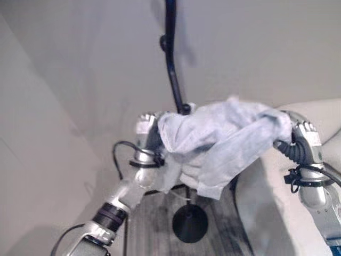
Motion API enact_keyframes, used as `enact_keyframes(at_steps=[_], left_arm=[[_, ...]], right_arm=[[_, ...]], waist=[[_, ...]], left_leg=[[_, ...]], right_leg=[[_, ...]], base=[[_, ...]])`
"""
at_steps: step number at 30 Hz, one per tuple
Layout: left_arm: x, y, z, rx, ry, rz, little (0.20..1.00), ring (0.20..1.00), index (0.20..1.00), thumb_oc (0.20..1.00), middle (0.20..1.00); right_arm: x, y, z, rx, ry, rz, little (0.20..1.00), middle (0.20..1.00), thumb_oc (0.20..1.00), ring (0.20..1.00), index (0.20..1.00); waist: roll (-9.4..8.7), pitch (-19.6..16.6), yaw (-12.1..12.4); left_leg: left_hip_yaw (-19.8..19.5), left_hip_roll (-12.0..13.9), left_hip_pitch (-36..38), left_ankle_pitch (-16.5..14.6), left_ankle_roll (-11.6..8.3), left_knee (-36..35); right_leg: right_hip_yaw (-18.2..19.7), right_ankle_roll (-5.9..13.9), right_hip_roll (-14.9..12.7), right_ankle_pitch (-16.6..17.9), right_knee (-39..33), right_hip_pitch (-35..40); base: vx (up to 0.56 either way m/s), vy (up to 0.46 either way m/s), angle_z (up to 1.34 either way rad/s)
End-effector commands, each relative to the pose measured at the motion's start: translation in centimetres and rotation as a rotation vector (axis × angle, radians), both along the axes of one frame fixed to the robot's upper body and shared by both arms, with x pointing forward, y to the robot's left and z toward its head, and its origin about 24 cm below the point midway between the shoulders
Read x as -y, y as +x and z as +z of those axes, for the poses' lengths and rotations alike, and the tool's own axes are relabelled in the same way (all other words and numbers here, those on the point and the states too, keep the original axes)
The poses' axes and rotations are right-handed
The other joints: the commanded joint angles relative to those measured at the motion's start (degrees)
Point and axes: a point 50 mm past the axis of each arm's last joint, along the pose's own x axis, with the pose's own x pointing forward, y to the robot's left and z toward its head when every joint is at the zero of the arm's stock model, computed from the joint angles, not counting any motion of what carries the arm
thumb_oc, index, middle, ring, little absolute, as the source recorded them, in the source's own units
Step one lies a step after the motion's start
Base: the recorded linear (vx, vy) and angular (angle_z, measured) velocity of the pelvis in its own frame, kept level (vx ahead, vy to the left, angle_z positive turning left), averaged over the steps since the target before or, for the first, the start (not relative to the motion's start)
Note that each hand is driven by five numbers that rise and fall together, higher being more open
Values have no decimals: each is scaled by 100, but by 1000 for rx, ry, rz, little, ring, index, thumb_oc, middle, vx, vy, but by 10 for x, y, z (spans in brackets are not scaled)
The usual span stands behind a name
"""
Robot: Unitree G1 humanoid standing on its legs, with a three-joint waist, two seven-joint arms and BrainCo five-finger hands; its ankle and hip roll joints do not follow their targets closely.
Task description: Hang the clothes on the sofa on the clothes rack.
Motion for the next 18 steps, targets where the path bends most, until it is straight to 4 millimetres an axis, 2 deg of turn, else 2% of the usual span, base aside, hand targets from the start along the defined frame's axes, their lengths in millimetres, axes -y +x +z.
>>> enact_keyframes(at_steps=[1,3,4,5,6,9,12,18], left_arm=[[-46,-15,49,284,-63,204,200,200,200,200,200],[-47,-15,49,284,-64,206,200,200,200,200,200],[-50,-17,52,293,-71,219,200,200,200,200,200],[-55,-19,52,294,-73,244,200,200,200,200,200],[-53,-20,52,295,-74,235,200,200,200,200,200],[-47,-21,43,255,-85,204,200,200,200,200,200],[-48,-25,36,212,-98,181,200,200,200,200,200],[-48,-21,39,204,-104,177,200,200,200,200,200]], right_arm=[[40,-3,44,265,-5,-215,200,200,200,200,200],[40,-3,44,266,-5,-214,200,200,200,200,200],[40,-3,46,282,-3,-216,200,200,200,200,200],[42,-4,49,301,-9,-230,200,200,200,200,200],[40,-4,51,319,-11,-225,200,200,200,200,200],[41,-5,51,325,-18,-238,200,200,200,200,200],[43,-8,53,326,-43,-258,200,200,200,200,200],[46,-7,63,348,-55,-255,200,200,200,200,200]], waist=[[-84,34,-91],[-63,36,-97],[-80,95,-125],[-148,132,-175],[-163,147,-182],[-233,119,-196],[-216,-64,-162],[-232,-233,-193]], left_leg=[[79,751,126,-59,-671,-212],[78,784,138,-79,-692,-212],[78,744,256,-139,-692,-212],[78,635,423,-242,-681,-212],[78,623,490,-278,-684,-212],[77,579,559,-316,-707,-212],[102,618,527,-317,-763,-212],[76,681,503,-305,-832,-212]], right_leg=[[-224,-263,1001,-101,-1748,403],[-238,-287,1034,-115,-1773,430],[-265,-301,1216,-211,-2026,337],[-292,-280,1456,-137,-2498,161],[-268,-324,1539,-133,-2871,385],[-83,-346,1637,-88,-3202,648],[-157,-328,1667,72,-3680,918],[-137,-327,1728,195,-4110,1160]], base=[[148,57,16],[69,0,5],[131,-9,21],[175,-16,18],[167,-15,-4],[93,-37,15],[123,-90,-16],[66,-77,0]])
